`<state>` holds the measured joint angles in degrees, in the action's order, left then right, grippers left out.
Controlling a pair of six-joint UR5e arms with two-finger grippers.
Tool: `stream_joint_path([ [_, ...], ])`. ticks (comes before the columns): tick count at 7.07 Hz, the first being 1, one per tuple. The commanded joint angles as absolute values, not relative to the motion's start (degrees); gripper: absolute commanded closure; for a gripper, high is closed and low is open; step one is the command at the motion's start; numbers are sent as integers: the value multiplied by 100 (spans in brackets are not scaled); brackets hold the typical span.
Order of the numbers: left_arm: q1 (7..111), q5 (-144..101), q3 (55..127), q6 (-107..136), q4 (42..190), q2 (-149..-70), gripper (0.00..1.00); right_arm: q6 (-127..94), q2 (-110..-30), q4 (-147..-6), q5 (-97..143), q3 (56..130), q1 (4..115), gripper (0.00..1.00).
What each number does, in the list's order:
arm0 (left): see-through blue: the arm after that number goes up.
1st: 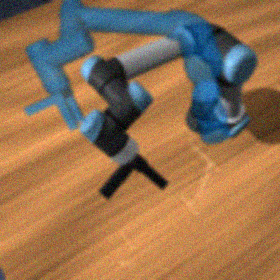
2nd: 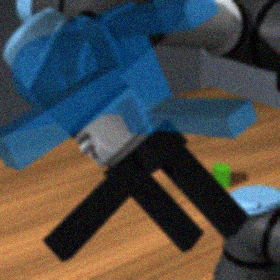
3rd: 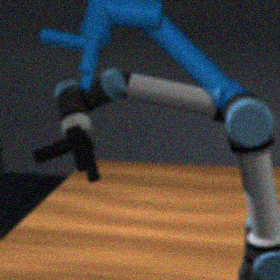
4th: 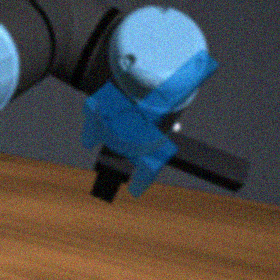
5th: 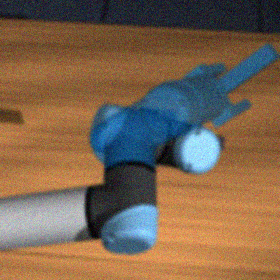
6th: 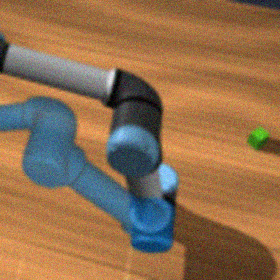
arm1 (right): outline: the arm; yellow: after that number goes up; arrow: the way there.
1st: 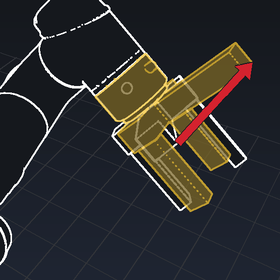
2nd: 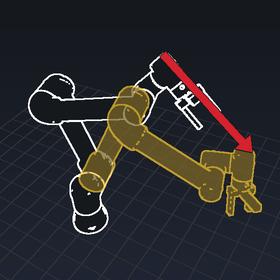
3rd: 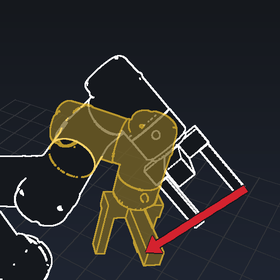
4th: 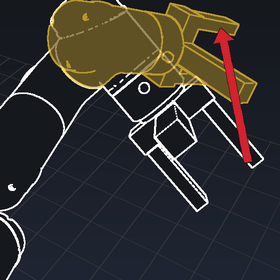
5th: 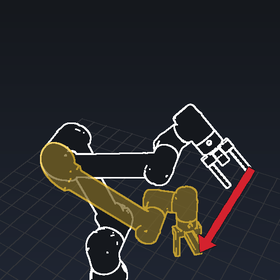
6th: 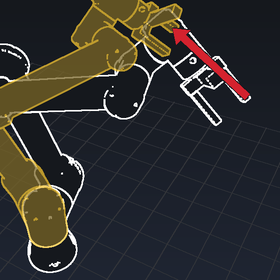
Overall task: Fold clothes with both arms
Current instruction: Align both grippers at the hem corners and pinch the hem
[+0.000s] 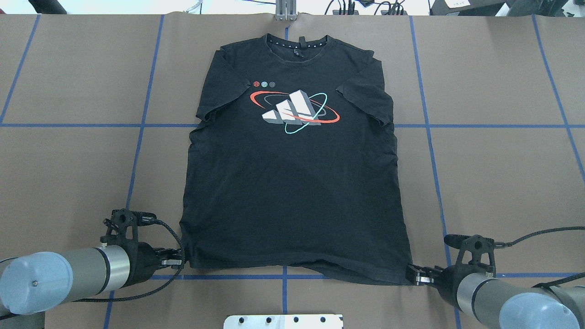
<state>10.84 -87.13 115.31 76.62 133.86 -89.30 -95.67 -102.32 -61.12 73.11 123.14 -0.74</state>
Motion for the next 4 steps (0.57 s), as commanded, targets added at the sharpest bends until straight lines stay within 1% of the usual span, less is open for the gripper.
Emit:
stream_joint_path([
  [1,1072,-8710,11540,7664,13386,-8921,100,-9589,-10169,-6108,7269,12234,-158,37],
  [2,1072,-8710,11540,7664,13386,-8921,100,-9589,-10143,-6117,7260,12226,-184,44],
  [3,1072,-8710,11540,7664,13386,-8921,100,-9589,-9986,-6317,7234,12191,-185,49],
  [4,1072,-8710,11540,7664,13386,-8921,100,-9606,-9689,-6702,7233,12199,-167,54],
])
